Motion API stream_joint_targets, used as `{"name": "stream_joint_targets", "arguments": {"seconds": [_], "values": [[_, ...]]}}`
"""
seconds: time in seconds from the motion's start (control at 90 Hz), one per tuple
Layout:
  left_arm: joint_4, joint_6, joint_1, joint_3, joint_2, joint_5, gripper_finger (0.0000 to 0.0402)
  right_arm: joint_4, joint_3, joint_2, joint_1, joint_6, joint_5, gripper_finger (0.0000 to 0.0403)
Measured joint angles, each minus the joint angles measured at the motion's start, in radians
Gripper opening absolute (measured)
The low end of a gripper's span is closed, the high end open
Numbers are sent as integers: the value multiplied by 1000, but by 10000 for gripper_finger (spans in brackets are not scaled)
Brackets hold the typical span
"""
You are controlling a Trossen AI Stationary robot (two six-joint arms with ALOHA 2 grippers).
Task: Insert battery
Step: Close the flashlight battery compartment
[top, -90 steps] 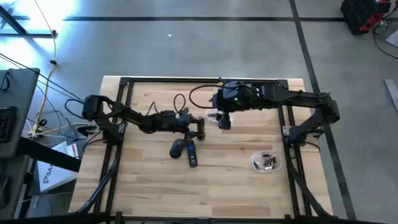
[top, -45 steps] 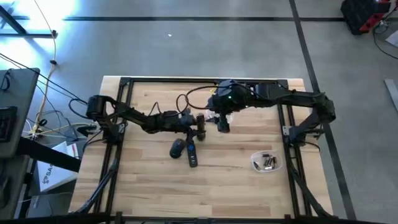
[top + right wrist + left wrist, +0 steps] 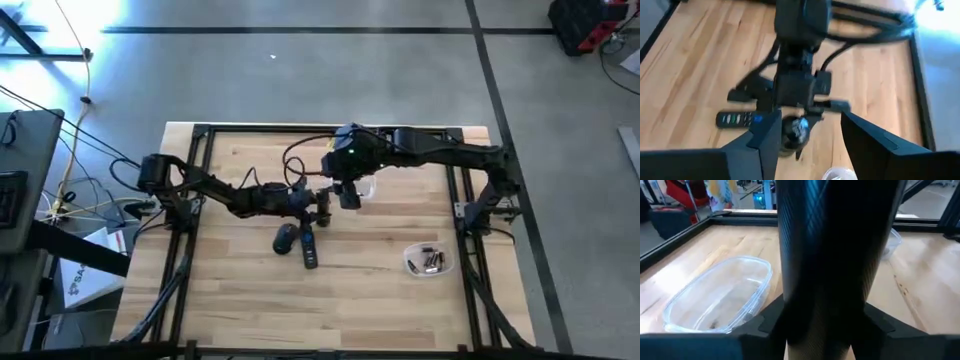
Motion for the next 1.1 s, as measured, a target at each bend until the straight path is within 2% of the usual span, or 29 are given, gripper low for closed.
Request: {"name": "stream_joint_targets", "arguments": {"seconds": [0.111, 0.556, 0.756, 1.1], "values": [[0, 4, -4, 0, 0, 0, 140, -27, 32, 37, 8, -19, -42, 156], [-3, -3, -17, -1, 1, 1, 143, -56, 43, 75, -23, -69, -51, 148], [-3, -12, -17, -1, 1, 0, 144, -91, 42, 92, -25, -90, -126, 148], [-2, -16, -17, -1, 2, -6, 144, -108, 41, 100, -24, -100, -128, 148]]}}
